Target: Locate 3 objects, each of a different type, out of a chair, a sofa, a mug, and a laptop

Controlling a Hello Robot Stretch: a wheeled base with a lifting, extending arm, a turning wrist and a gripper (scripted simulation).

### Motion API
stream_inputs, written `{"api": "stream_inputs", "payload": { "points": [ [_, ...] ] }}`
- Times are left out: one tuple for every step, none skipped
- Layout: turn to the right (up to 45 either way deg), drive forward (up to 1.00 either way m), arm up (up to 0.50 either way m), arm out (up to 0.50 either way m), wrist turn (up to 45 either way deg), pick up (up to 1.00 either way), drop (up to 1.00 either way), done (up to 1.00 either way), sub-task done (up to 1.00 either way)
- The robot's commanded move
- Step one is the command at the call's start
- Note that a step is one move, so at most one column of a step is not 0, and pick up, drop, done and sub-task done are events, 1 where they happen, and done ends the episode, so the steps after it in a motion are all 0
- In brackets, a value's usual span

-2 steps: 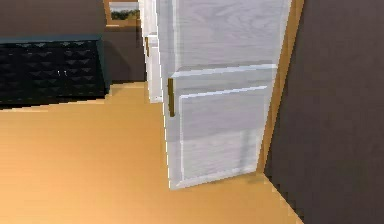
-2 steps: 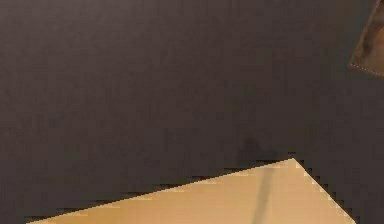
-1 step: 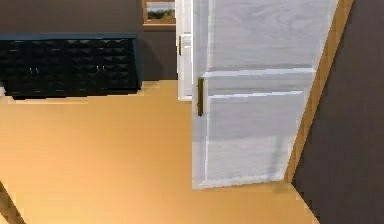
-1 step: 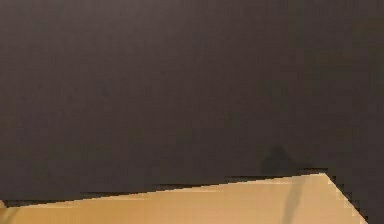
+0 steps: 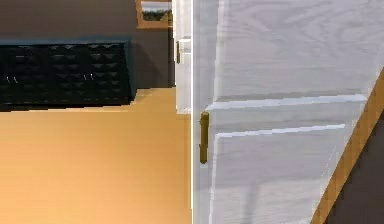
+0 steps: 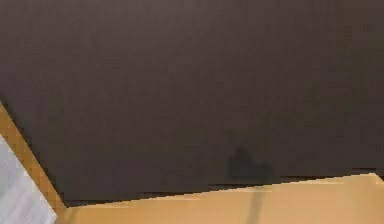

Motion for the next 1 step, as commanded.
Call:
{"api": "stream_inputs", "payload": {
  "points": [
    [-45.0, 0.00, 0.00, 0.00, 0.0, 0.00, 0.00, 0.00, 0.00]
  ]
}}
